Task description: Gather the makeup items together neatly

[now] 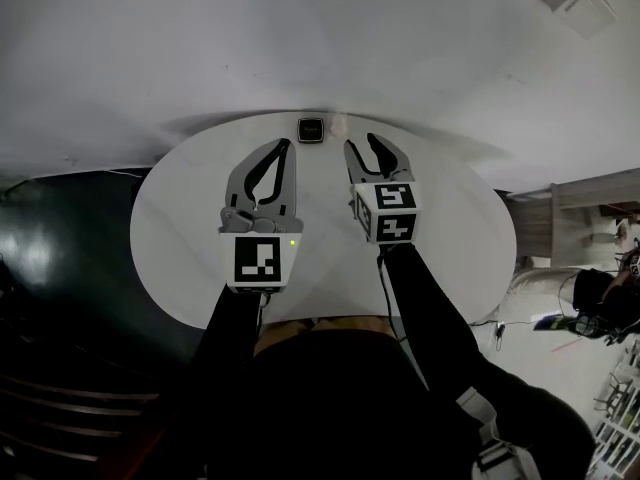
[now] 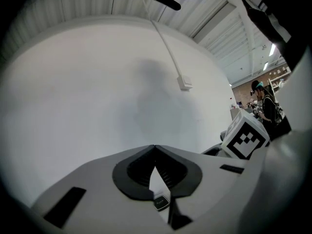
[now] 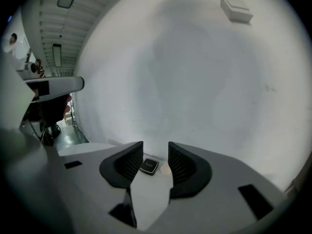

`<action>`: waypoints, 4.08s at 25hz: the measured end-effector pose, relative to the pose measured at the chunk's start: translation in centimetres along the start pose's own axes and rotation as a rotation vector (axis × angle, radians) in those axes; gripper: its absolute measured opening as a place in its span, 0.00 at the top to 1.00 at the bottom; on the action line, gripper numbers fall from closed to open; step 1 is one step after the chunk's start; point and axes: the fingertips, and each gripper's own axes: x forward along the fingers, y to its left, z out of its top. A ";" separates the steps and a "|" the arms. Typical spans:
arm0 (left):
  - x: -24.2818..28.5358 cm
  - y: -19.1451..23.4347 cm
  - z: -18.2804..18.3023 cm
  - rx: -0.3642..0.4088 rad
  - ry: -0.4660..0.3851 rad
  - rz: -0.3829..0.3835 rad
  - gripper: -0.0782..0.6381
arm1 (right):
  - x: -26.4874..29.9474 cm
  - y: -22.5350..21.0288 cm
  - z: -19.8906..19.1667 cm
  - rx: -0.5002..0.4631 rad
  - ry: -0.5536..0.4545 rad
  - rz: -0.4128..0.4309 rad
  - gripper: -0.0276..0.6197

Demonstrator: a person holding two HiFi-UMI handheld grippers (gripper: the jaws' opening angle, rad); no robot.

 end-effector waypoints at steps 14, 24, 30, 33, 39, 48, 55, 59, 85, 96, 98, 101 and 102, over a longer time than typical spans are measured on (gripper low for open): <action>-5.3 -0.2 3.8 0.007 -0.056 -0.029 0.87 | -11.4 4.7 5.5 -0.125 -0.187 -0.032 0.73; -9.1 2.4 3.8 0.040 -0.062 0.023 0.87 | -10.8 8.6 4.9 -0.123 -0.171 0.030 0.73; -13.1 6.2 2.6 0.053 -0.048 0.096 0.87 | -9.3 13.9 3.7 -0.124 -0.143 0.107 0.73; -14.8 8.0 1.7 0.044 -0.035 0.121 0.87 | -8.7 16.3 3.5 -0.132 -0.140 0.130 0.73; -17.3 10.3 0.7 0.053 -0.044 0.125 0.87 | -7.7 19.7 1.7 -0.141 -0.104 0.130 0.73; -20.0 12.3 -1.3 0.024 -0.031 0.115 0.87 | -4.1 25.8 -9.2 -0.123 0.226 0.211 0.72; -21.7 14.3 -3.2 -0.002 0.007 0.126 0.87 | -2.6 27.8 -18.4 0.002 0.472 0.232 0.72; -22.3 15.1 -3.9 -0.014 0.015 0.140 0.87 | -2.3 28.7 -21.9 0.047 0.569 0.227 0.72; -19.8 13.8 -4.2 -0.017 0.018 0.117 0.87 | -2.3 23.0 -16.0 -0.026 0.387 0.112 0.86; -12.9 7.7 0.0 0.001 -0.051 -0.001 0.87 | -7.2 14.7 -1.6 0.042 0.054 -0.001 0.86; -11.5 6.5 0.8 0.010 -0.063 -0.020 0.87 | -8.1 13.4 0.1 0.060 0.011 -0.003 0.86; -10.2 4.9 1.3 0.027 -0.066 -0.050 0.87 | -9.2 11.6 1.8 0.070 -0.033 -0.012 0.86; -9.9 4.6 1.3 0.026 -0.064 -0.051 0.87 | -9.4 11.2 2.0 0.070 -0.038 -0.015 0.86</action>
